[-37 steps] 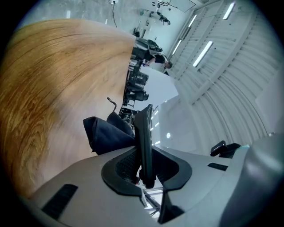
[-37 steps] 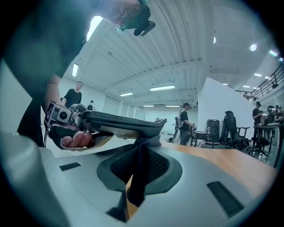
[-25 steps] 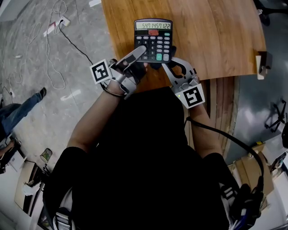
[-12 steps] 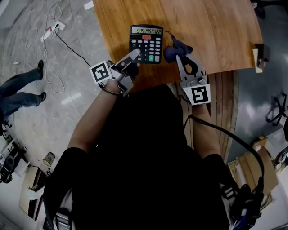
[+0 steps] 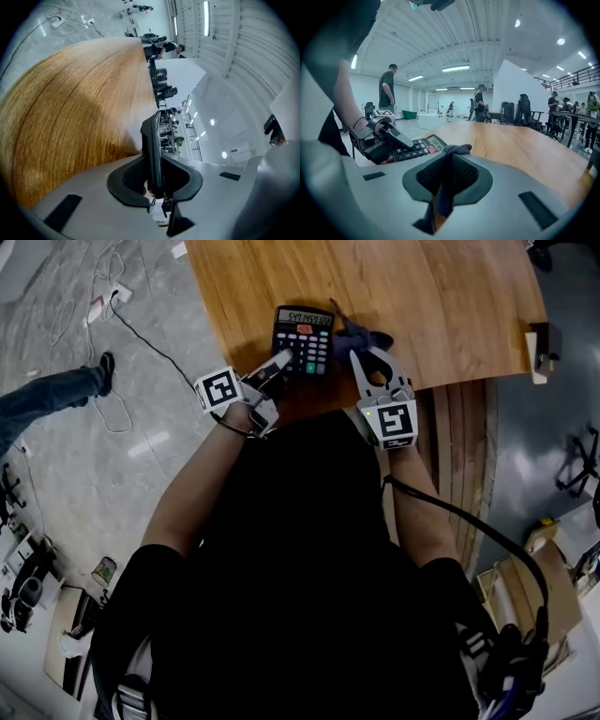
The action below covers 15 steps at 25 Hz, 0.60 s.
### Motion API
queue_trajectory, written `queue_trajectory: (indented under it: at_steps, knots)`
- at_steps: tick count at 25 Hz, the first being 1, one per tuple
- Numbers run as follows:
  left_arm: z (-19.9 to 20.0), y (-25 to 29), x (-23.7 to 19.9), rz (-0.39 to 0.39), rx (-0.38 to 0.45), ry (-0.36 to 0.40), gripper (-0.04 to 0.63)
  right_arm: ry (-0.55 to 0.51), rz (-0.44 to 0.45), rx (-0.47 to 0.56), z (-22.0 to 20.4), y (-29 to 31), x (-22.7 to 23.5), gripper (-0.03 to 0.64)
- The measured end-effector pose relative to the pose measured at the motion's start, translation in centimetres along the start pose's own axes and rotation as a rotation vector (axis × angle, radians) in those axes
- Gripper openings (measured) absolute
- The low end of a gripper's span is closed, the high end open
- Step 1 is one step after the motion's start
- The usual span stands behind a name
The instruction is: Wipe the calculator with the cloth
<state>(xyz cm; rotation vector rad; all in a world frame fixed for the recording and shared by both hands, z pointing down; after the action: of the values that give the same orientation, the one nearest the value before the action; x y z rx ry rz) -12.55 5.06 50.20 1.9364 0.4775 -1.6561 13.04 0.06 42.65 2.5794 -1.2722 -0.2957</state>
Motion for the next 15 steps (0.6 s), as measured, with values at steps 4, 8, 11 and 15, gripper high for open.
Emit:
queue_trajectory:
  at_steps: [4, 8, 11, 15]
  knots:
    - [-0.4, -0.3, -1.0, 0.017, -0.001, -0.002, 0.072, 0.005, -0.005, -0.046, -1.1, 0.6, -0.4, 0.037]
    - [-0.2, -0.2, -1.1, 0.01, -0.001, 0.034, 0.074, 0.008, -0.034, -0.111, -2.3, 1.3, -0.7, 0.037]
    - [-0.1, 0.0, -1.0, 0.023, -0.019, 0.052, 0.074, 0.009, -0.057, -0.153, -3.1, 1.7, -0.7, 0.037]
    - [-0.1, -0.1, -0.8, 0.088, -0.05, 0.084, 0.105, 0.005, -0.057, -0.193, -3.6, 2.1, -0.7, 0.038]
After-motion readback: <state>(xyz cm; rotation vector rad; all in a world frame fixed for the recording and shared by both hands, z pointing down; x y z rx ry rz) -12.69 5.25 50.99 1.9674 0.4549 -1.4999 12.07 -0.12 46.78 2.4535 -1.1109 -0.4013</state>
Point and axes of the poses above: the fingertips, and each gripper's own axes: y forward along the fingers, x to its right, z out of its top, the point moved 10 cm from there along -y, backward along the fingers, and after that the axes turned 5 degrees about x, right-handed, at the moved point
